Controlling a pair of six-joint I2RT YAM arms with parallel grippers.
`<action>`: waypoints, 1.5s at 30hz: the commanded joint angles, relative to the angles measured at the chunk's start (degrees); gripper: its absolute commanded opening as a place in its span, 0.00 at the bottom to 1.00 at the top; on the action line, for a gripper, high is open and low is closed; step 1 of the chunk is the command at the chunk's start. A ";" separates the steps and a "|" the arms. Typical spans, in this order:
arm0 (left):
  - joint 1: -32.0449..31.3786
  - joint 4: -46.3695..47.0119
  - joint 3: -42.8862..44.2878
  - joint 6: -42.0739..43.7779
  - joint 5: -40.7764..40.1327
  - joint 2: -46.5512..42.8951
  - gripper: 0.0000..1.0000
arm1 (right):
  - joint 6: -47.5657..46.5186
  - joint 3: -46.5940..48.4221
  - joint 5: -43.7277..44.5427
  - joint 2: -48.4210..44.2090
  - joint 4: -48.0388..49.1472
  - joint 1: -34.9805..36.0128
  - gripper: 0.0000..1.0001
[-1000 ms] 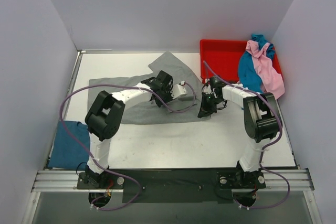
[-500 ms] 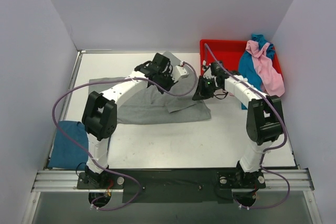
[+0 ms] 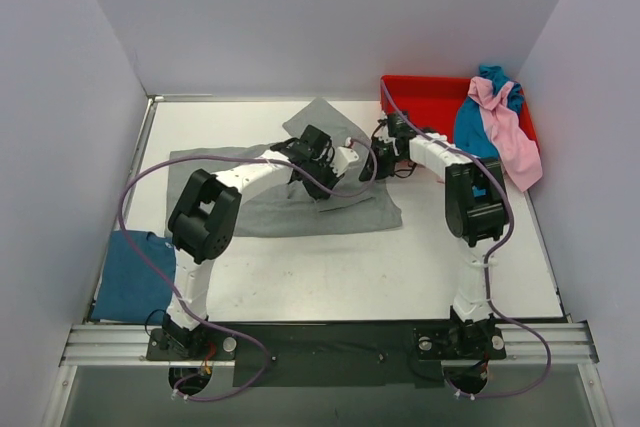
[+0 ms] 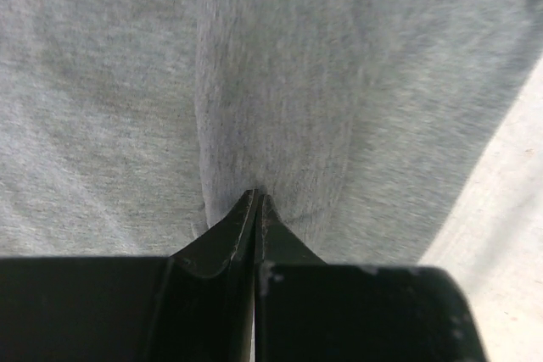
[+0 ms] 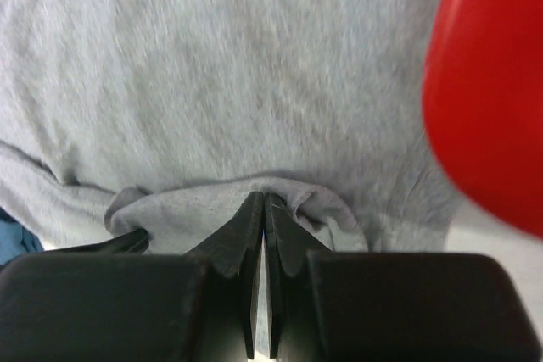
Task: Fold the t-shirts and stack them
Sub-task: Fold the flattened tshirt in 1/3 of the way
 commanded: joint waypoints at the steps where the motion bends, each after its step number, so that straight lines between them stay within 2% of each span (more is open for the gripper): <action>1: 0.87 5.37 -2.58 0.15 -3.03 1.08 0.08 | 0.95 4.94 5.25 2.88 -0.26 0.27 0.00; 4: 1.22 6.86 -4.60 0.94 -4.70 1.35 0.07 | 0.07 5.21 5.25 3.77 -1.40 0.36 0.00; 8: 1.58 5.03 -2.85 1.64 -5.23 1.43 0.09 | -2.56 6.35 6.65 1.84 -3.16 0.36 0.00; 10: 1.66 2.40 -0.04 2.08 -4.53 1.35 0.13 | -4.84 7.76 7.18 0.09 -4.92 0.44 0.00; 13: 1.84 -2.35 6.27 2.34 -2.96 0.82 0.25 | -7.93 8.03 9.98 -4.21 -8.16 0.88 0.00; 17: 3.24 -10.61 11.73 3.84 -0.84 -1.19 0.34 | -9.78 -1.51 14.11 -14.93 -8.88 1.32 0.24; 18: 3.51 -12.54 12.00 4.19 -0.84 -1.90 0.37 | -9.78 -3.38 14.91 -18.69 -8.88 1.32 0.36; 20: 4.65 -14.66 11.57 5.24 -0.93 -4.45 0.42 | -8.64 -9.54 16.58 -22.92 -9.14 1.23 0.50; 21: 5.44 -15.19 10.00 5.59 -1.54 -6.54 0.44 | -7.59 -13.38 17.11 -23.73 -9.75 0.97 0.52; 22: 6.05 -15.28 9.29 6.21 -2.76 -7.61 0.47 | -6.97 -14.99 17.46 -24.96 -10.02 0.88 0.59; 25: 7.29 -16.95 4.90 7.44 -5.67 -11.82 0.48 | -4.86 -21.57 18.52 -25.76 -10.02 0.53 0.62; 28: 9.13 -16.87 -0.45 7.44 -6.99 -14.56 0.48 | -3.63 -23.79 17.91 -24.54 -7.83 0.44 0.62; 31: 10.10 -16.69 -4.16 7.97 -8.30 -17.54 0.48 | -2.31 -23.97 15.36 -21.29 -6.07 -0.43 0.58; 33: 10.28 -17.13 -6.27 8.85 -9.89 -19.48 0.48 | -1.52 -24.84 12.55 -19.79 -5.45 -0.79 0.43; 34: 10.36 -17.39 -7.58 9.63 -10.67 -20.62 0.48 | -1.25 -25.72 10.98 -19.61 -5.10 -0.61 0.28; 36: 10.45 -18.79 -9.08 11.21 -10.86 -21.94 0.47 | -0.81 -27.73 10.61 -20.74 -5.10 -0.96 0.07; 37: 10.45 -20.02 -9.52 12.44 -10.86 -22.29 0.47 | -0.29 -28.53 10.96 -22.41 -5.27 -1.31 0.01; 45: 6.77 -26.61 -13.83 19.03 -9.02 -22.56 0.44 | 1.74 -38.11 14.74 -34.36 -11.50 -12.12 0.00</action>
